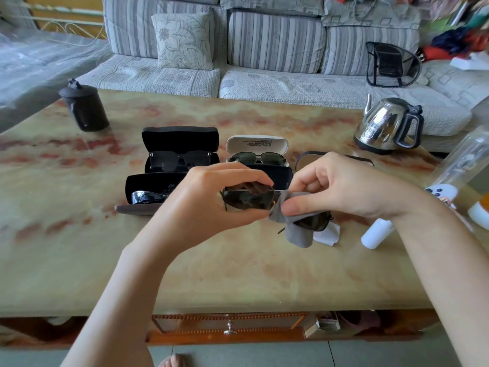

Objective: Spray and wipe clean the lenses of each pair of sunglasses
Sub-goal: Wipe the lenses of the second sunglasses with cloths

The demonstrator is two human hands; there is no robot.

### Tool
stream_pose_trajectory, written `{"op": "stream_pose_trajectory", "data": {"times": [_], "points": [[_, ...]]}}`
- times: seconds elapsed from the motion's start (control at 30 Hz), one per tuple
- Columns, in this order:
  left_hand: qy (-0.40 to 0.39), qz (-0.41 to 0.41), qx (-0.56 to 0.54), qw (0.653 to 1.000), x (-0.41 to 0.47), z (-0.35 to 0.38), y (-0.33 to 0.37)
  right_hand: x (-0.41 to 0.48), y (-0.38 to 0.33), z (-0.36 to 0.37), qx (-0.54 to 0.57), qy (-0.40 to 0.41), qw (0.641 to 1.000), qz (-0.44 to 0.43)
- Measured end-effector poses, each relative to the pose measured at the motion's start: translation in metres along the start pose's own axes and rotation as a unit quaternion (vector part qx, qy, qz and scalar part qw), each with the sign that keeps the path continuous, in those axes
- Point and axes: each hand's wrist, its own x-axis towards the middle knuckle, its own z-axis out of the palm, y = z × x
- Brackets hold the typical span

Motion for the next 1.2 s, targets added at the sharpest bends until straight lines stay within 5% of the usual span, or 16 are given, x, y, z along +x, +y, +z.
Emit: {"op": "stream_pose_trajectory", "data": {"times": [0.6,1.0,1.2], "points": [[0.031,-0.023,-0.026,0.999,0.001,-0.005,0.000,-0.020,0.021,-0.025,0.108,-0.049,0.993,-0.007],[0.002,0.046,-0.006,0.999,0.006,0.013,0.009,-0.007,-0.010,-0.007,-0.094,-0.002,0.995,0.018],[0.028,0.025,-0.003,0.999,0.006,0.009,0.004,-0.010,-0.005,-0.010,0.026,0.018,0.999,-0.002]]}}
